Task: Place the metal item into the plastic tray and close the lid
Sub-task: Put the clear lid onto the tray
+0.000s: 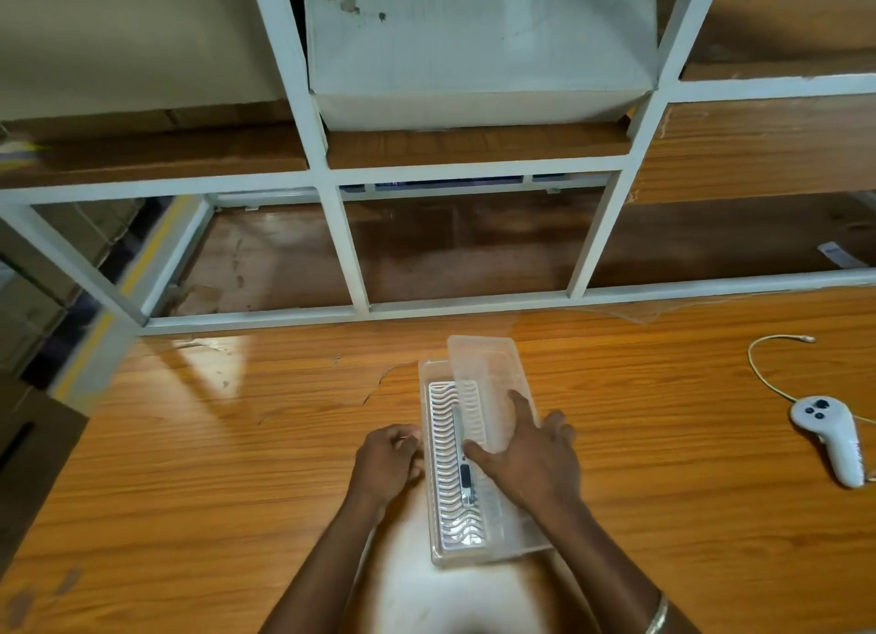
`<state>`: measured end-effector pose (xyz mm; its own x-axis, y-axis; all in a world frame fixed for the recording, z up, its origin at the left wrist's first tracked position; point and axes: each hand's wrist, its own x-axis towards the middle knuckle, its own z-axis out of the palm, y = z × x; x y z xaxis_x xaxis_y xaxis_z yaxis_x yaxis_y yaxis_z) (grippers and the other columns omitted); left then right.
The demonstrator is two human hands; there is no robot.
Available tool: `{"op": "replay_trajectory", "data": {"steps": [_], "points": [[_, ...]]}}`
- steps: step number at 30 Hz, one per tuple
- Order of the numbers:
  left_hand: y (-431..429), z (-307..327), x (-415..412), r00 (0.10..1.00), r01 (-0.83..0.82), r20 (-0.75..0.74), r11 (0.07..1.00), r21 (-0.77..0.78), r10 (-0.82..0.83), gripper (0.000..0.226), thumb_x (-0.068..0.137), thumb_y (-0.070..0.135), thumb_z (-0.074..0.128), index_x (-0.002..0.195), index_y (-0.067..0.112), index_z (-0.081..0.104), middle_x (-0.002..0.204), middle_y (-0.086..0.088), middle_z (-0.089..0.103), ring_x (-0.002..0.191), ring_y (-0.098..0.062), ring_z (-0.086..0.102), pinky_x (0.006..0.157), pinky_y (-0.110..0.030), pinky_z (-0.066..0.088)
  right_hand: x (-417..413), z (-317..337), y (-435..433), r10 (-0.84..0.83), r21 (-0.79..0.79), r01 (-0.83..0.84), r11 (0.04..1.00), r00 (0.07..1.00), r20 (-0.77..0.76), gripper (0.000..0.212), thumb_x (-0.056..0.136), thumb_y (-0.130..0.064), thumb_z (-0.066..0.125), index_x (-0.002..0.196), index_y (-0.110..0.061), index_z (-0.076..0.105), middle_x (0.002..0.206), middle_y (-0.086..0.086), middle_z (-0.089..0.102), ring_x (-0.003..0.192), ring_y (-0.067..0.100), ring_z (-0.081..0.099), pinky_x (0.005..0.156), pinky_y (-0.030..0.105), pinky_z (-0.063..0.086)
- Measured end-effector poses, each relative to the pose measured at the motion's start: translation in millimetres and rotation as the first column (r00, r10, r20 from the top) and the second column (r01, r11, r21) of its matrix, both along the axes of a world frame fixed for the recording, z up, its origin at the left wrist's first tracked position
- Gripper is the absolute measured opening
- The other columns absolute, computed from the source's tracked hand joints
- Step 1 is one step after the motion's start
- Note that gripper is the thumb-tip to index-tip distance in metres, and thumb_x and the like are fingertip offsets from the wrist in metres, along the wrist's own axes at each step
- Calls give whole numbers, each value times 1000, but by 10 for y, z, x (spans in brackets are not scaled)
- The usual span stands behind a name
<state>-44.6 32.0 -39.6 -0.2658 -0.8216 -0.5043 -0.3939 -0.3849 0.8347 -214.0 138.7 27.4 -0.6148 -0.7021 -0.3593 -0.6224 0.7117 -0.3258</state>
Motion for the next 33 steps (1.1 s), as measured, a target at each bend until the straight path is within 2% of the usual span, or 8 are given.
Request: {"op": "replay_trajectory", "data": {"steps": [8,15,19,23,25,28,30,33], "points": [[12,114,-41,999,-15,-35,998,58,17,20,105,17,54,98,12,72,73,-6,71,56,-21,61,56,-30,56,429,-61,-154,93,75,-92,993,995,-20,113,72,-89,49,162,-32,13,149,25,31,133,43,34,105,45,40],[-43,102,-64,1000,7,28,1000,21,-8,12,96,22,68,99,13,75,59,-7,71,54,-24,64,68,-47,65,524,-237,-181,105,50,-101,994,991,-78,109,76,-83,51,162,-28,14,147,22,30,132,39,34,103,43,43],[-56,113,-71,996,47,79,999,10,-48,13,89,21,79,99,17,72,64,-10,75,53,-22,68,71,-50,66,398,-291,-152,137,44,-135,990,990,-34,84,95,-63,48,163,-28,14,157,21,21,141,39,32,105,45,46],[-40,123,-82,994,65,91,998,-22,-63,17,88,21,81,101,15,71,65,-7,76,54,-20,69,68,-45,66,104,-425,-128,68,-188,-38,981,985,157,55,103,-23,53,155,-25,35,140,15,46,118,34,60,89,35,51],[-32,107,-84,993,68,95,997,-31,-65,21,88,22,82,102,11,70,70,-11,78,58,-22,71,68,-46,66,-66,-523,-92,-47,-270,150,951,934,354,49,98,-17,63,145,-19,49,121,9,67,104,28,70,85,31,52],[-11,107,-81,990,81,118,996,-48,-74,21,89,23,81,101,8,71,75,-13,77,60,-20,72,63,-39,68,-259,-657,-38,-210,-194,474,859,671,711,32,91,-13,76,120,-4,69,100,10,80,88,23,78,78,36,63],[11,102,-77,991,83,113,995,-52,-77,24,91,26,79,100,5,72,80,-17,80,59,-18,72,54,-31,64,-320,-695,-15,-235,-133,539,832,558,796,30,88,-10,80,114,0,72,99,15,81,84,22,78,71,34,63],[134,141,-38,985,111,136,992,-63,-102,37,94,37,72,90,1,71,77,-19,81,50,-13,68,44,-19,53,-360,-759,-45,-233,-120,543,831,536,811,32,85,-12,83,112,1,70,106,23,79,93,30,78,85,47,64]]}}
